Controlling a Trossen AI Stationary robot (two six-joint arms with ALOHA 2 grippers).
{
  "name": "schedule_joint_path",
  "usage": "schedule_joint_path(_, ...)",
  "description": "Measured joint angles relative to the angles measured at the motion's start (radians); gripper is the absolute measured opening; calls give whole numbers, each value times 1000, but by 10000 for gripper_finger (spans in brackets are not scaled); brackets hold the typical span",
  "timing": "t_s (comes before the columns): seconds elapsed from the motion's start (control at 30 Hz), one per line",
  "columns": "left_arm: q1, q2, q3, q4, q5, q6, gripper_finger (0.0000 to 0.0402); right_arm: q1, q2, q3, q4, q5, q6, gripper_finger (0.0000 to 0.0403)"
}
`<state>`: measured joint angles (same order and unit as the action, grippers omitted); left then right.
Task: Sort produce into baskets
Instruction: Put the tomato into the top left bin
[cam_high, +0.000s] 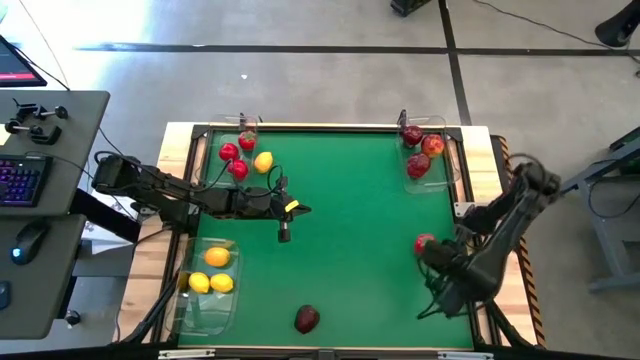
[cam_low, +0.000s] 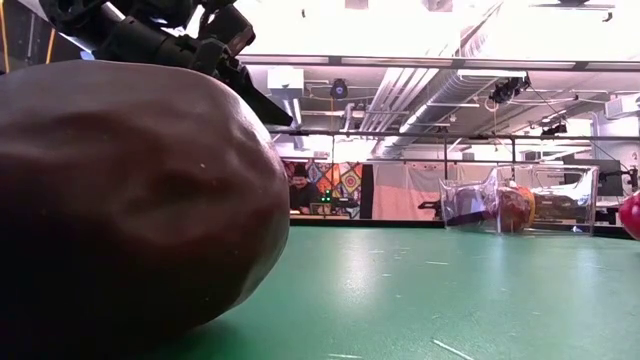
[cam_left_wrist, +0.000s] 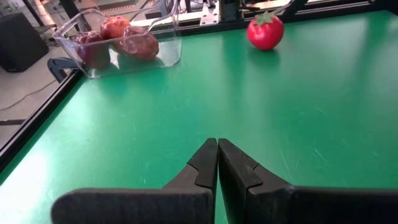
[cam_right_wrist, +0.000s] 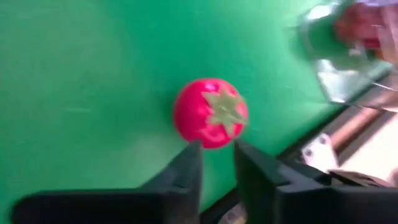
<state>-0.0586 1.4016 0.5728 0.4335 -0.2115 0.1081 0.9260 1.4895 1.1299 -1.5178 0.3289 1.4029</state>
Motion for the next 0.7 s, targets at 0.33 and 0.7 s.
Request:
schedule_joint_path(0.33, 0, 0, 0, -2, 0, 0, 0, 3, -73, -199, 240, -75, -41, 30)
schedule_joint_path(0.7, 0, 0, 0, -2, 0, 0, 0, 3, -49, -224, 251, 10, -124, 153)
